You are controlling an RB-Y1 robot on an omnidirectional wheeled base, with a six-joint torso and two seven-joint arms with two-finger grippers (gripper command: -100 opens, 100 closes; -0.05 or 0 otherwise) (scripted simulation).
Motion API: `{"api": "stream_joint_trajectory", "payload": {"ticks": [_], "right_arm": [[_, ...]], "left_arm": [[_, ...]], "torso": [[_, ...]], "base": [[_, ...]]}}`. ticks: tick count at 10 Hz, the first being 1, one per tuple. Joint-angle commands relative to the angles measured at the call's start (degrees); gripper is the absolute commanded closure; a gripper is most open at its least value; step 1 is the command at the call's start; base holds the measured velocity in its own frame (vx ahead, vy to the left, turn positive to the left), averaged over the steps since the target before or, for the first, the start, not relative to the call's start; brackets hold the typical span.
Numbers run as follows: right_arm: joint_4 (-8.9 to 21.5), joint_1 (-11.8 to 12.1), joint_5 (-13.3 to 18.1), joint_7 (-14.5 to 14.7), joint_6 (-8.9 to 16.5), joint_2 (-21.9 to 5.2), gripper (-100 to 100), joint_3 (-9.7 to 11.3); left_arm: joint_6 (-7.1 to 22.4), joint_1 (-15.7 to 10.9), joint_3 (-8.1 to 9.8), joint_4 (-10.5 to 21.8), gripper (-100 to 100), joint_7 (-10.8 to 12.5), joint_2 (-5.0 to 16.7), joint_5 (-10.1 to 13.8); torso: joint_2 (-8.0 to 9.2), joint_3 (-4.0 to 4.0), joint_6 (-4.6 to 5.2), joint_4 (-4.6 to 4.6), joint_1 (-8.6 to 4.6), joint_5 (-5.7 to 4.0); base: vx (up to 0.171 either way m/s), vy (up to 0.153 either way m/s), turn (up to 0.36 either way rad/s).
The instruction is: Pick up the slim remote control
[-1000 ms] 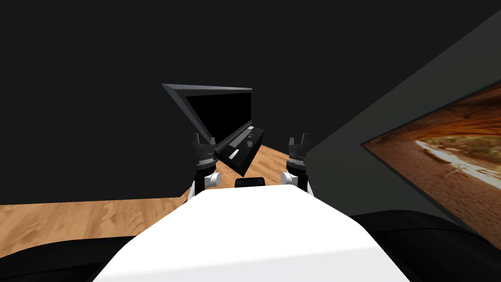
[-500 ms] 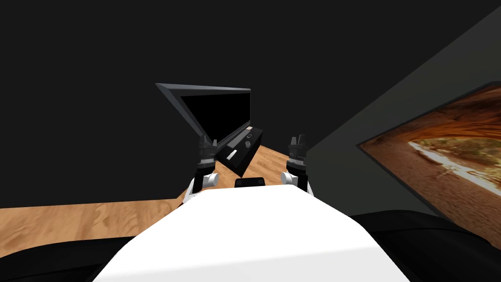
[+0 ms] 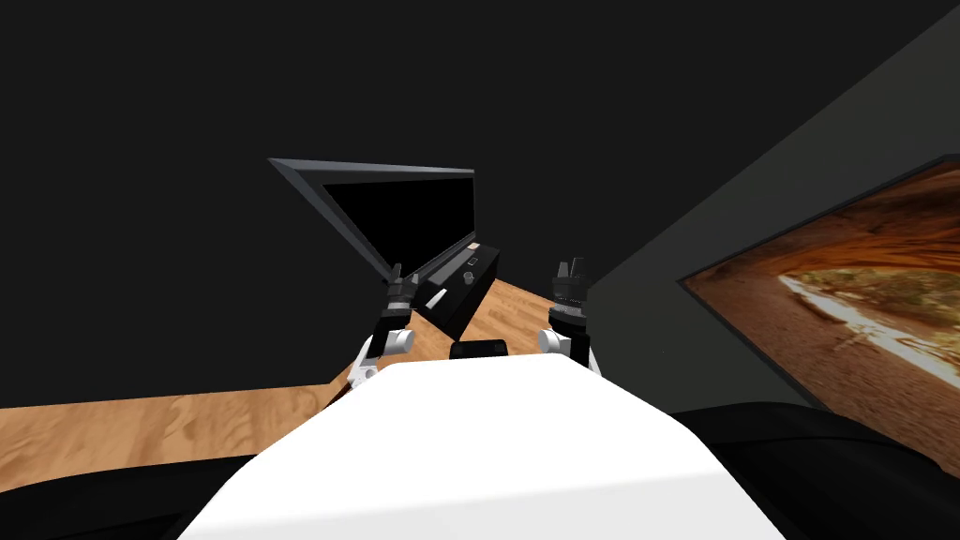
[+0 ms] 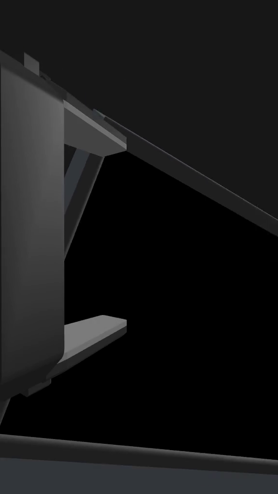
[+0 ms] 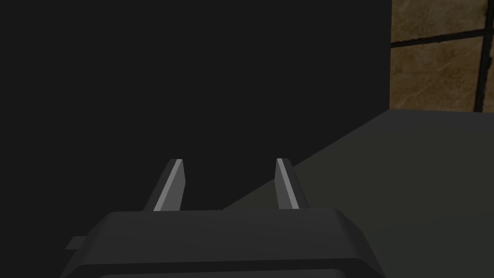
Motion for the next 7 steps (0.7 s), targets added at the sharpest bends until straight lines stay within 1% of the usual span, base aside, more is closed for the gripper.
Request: {"api": "stream_joint_trajectory", "payload": {"ticks": [1, 2, 3, 5, 6, 7], "right_arm": [[0.00, 0.00, 0.00, 0.00, 0.00, 0.00, 0, 0.00], [0.00, 0.00, 0.00, 0.00, 0.00, 0.00, 0, 0.00], [0.00, 0.00, 0.00, 0.00, 0.00, 0.00, 0, 0.01], [0.00, 0.00, 0.00, 0.00, 0.00, 0.00, 0, 0.00], [0.00, 0.00, 0.00, 0.00, 0.00, 0.00, 0, 0.00], [0.00, 0.00, 0.00, 0.00, 0.00, 0.00, 0, 0.00]], "left_arm": [[2.20, -0.64, 0.60, 2.34, -100, 0.81, 1.47, 1.52], [3.75, -1.46, 1.16, 4.35, -100, 1.49, 2.62, 2.84], [4.25, -1.46, 1.16, 4.47, -100, 1.49, 2.62, 2.84], [8.14, -3.22, 2.40, 8.53, -100, 2.91, 4.82, 5.59], [8.57, -3.22, 2.40, 9.03, -100, 2.91, 4.82, 5.59], [10.83, -4.15, 3.08, 11.30, -100, 3.64, 5.87, 6.99]], "torso": [[0.00, 0.00, 0.00, 0.00, 0.00, 0.00], [0.00, 0.00, 0.01, 0.00, 0.03, 0.02], [-0.07, -0.04, 0.02, -0.01, -0.13, -0.02], [-0.17, -0.09, 0.01, -0.03, -0.08, -0.01], [-0.17, -0.10, 0.02, -0.04, -0.08, -0.01], [-0.07, -0.04, -0.01, -0.02, 0.00, -0.01]], "base": [[0.026, -0.090, -0.039], [0.051, -0.147, -0.102], [0.064, -0.129, -0.033], [0.072, -0.122, -0.037], [0.041, -0.095, -0.021], [0.046, -0.097, -0.036]]}}
